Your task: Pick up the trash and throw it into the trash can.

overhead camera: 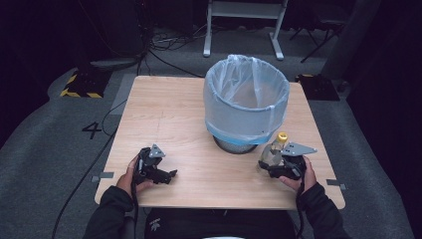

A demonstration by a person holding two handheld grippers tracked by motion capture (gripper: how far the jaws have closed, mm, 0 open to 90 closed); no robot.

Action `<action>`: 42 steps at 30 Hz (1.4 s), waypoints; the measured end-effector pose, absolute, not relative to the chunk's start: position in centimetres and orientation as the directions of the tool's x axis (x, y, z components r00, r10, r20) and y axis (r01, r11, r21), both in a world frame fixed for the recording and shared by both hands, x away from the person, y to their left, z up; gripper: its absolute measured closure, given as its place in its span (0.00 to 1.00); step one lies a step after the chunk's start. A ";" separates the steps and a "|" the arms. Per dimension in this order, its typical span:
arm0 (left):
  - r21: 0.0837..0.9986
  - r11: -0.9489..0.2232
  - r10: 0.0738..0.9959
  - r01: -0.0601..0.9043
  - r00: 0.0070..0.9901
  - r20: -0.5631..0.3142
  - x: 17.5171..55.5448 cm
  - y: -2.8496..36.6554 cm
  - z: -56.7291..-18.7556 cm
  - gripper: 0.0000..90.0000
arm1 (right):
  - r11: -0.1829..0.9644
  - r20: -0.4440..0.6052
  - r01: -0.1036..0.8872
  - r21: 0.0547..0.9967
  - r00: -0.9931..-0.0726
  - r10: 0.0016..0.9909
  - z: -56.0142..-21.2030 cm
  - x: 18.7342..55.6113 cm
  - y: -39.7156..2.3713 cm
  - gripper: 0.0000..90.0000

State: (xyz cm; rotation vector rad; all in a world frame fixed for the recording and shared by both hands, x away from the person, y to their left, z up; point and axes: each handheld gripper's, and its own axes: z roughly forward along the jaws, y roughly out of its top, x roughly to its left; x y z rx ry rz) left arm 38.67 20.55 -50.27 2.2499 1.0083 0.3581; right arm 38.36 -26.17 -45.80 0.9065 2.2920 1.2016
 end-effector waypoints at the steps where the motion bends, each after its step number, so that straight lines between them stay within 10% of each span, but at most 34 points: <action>1: 0.651 -0.502 0.743 0.569 0.669 -0.012 38.7 20.5 -50.3 0.00 | 0.421 -0.047 0.360 0.832 -0.711 0.701 -45.8 38.4 -26.2 0.31; 42: 0.652 -0.501 0.743 0.570 0.669 -0.014 38.7 20.5 -50.3 0.00 | 0.321 -0.124 0.269 0.908 -0.559 0.820 -37.4 37.9 -31.0 0.31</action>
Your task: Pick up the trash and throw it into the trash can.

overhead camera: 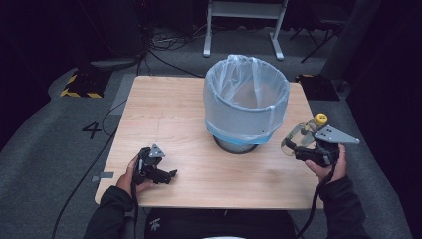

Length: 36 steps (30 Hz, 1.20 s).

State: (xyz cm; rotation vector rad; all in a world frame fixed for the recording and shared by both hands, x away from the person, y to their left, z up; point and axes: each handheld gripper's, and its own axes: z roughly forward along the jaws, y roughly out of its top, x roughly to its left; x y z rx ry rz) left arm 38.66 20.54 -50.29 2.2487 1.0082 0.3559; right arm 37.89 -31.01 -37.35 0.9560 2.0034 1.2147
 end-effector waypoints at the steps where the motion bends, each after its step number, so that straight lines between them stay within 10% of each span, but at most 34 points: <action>1: 0.652 -0.500 0.743 0.570 0.669 -0.015 38.7 20.5 -50.3 0.00 | 0.322 -0.129 0.264 0.909 -0.559 0.819 -37.1 37.9 -31.1 0.31; 36: 0.652 -0.500 0.743 0.571 0.669 -0.017 38.7 20.5 -50.3 0.00 | 0.334 -0.249 0.091 0.938 -0.491 0.835 -27.2 38.6 -29.4 0.31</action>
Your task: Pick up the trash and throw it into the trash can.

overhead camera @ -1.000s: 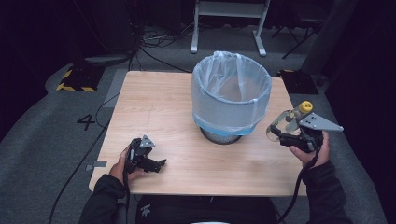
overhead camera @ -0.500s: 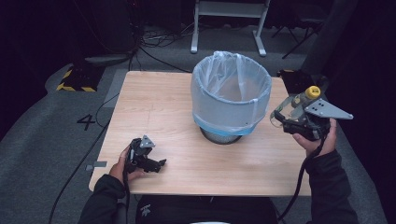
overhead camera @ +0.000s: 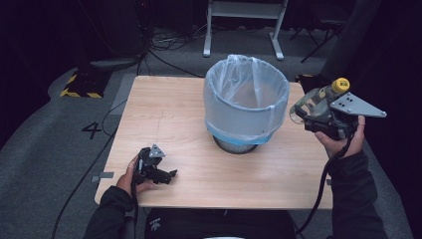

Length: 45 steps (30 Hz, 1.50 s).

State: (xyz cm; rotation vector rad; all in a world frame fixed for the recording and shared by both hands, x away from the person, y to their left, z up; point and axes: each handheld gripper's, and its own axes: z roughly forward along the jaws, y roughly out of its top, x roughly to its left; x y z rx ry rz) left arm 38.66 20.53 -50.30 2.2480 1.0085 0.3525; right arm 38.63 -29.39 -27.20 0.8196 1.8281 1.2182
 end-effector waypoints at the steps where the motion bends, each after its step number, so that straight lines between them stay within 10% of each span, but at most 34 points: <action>1: 0.652 -0.500 0.743 0.571 0.669 -0.017 38.7 20.5 -50.3 0.00 | 0.334 -0.249 0.091 0.938 -0.491 0.835 -27.2 38.6 -29.4 0.31; 45: 0.651 -0.501 0.743 0.570 0.669 -0.014 38.7 20.5 -50.3 0.00 | 0.283 -0.255 -0.035 0.958 -0.554 0.793 -22.2 41.2 -22.4 0.31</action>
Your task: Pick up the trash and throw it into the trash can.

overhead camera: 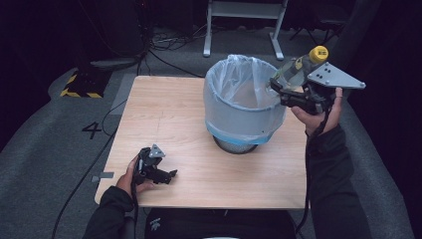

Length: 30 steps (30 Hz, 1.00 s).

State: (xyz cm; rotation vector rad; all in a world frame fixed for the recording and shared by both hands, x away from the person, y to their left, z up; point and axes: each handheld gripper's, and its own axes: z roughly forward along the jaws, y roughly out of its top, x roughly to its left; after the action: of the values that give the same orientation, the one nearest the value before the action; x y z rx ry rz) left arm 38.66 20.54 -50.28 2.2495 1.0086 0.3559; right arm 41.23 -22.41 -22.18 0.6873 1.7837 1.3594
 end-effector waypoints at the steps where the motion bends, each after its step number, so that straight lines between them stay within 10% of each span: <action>1: 0.651 -0.501 0.743 0.570 0.669 -0.013 38.7 20.5 -50.3 0.00 | 0.280 -0.252 -0.035 0.959 -0.554 0.793 -22.2 41.4 -22.1 0.31; 30: 0.650 -0.501 0.745 0.572 0.667 -0.013 38.6 20.5 -50.3 0.00 | 0.288 -0.183 0.100 0.953 -0.569 0.802 -25.3 45.4 -18.8 0.31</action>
State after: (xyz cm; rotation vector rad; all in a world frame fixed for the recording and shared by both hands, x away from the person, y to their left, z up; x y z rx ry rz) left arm 38.64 20.54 -50.28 2.2499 1.0114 0.3566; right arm 45.39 -18.85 -25.35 0.8080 1.8814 1.3225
